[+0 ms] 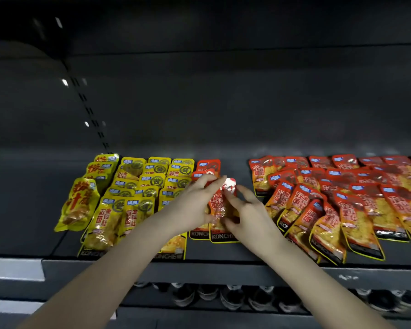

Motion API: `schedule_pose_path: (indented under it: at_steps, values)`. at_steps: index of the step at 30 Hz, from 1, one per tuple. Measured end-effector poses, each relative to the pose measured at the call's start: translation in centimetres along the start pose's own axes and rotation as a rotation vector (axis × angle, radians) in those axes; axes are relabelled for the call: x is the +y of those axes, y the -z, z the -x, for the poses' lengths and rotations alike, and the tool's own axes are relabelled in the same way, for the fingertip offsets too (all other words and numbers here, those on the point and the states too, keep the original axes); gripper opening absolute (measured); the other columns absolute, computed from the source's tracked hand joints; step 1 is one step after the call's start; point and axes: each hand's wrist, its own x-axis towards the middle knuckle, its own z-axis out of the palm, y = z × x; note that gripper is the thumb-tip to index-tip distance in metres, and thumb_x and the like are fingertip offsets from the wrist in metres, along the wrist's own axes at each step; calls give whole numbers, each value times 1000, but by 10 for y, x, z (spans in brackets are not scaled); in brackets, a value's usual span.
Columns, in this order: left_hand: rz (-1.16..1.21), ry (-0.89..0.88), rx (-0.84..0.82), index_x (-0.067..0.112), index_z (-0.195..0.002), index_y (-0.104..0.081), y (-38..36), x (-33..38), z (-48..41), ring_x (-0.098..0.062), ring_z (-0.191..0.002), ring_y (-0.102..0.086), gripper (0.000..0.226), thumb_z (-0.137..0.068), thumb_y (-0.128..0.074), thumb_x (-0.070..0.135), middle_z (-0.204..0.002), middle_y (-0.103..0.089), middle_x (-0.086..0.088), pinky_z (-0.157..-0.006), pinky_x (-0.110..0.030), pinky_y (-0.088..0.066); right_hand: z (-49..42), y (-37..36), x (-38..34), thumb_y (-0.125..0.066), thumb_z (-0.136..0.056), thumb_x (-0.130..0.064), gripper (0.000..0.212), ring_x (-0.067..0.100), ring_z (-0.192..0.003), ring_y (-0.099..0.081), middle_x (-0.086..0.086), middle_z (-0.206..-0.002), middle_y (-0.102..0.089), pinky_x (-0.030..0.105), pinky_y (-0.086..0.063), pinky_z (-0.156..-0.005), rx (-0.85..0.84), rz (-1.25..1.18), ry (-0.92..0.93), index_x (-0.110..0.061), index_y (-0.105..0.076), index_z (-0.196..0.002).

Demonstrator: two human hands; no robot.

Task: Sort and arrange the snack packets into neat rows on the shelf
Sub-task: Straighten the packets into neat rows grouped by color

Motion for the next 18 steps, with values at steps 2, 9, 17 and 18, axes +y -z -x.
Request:
schedule_pose_path:
  at_steps: [2,9,17,18]
  values:
    - [-79,0,7,34,-150,-10,1,-7,6,-20,-135,-23,96,-79,-74,30,-151,-17,8,-115,-34,-18,1,-7,-6,-61,-86,-21,67,19,-131,-40,4,-151,-21,11,-22,-103,1,-11,-11,-18,-29,-146]
    - [-165,-40,-19,32,-151,-8,5,-26,17,-14,-142,-12,100,-75,-73,45,-155,-16,9,-116,-36,6,4,-21,-22,-65,-84,-27,65,19,-122,-50,3,-145,-27,17,-31,-101,29,-36,-40,-19,-37,-142]
    - [-164,-79,-57,28,-152,-2,9,-33,26,-9,-144,-9,105,-75,-71,49,-156,-13,9,-116,-36,9,10,-29,-33,-67,-83,-30,64,18,-121,-50,2,-145,-28,13,-27,-99,61,-70,-90,-18,-40,-140]
    - [-166,-86,-61,28,-152,-2,10,-34,28,-9,-144,-9,105,-76,-70,49,-156,-12,10,-116,-37,10,10,-30,-33,-67,-82,-30,65,17,-120,-51,1,-144,-29,15,-30,-99,62,-74,-92,-19,-40,-140]
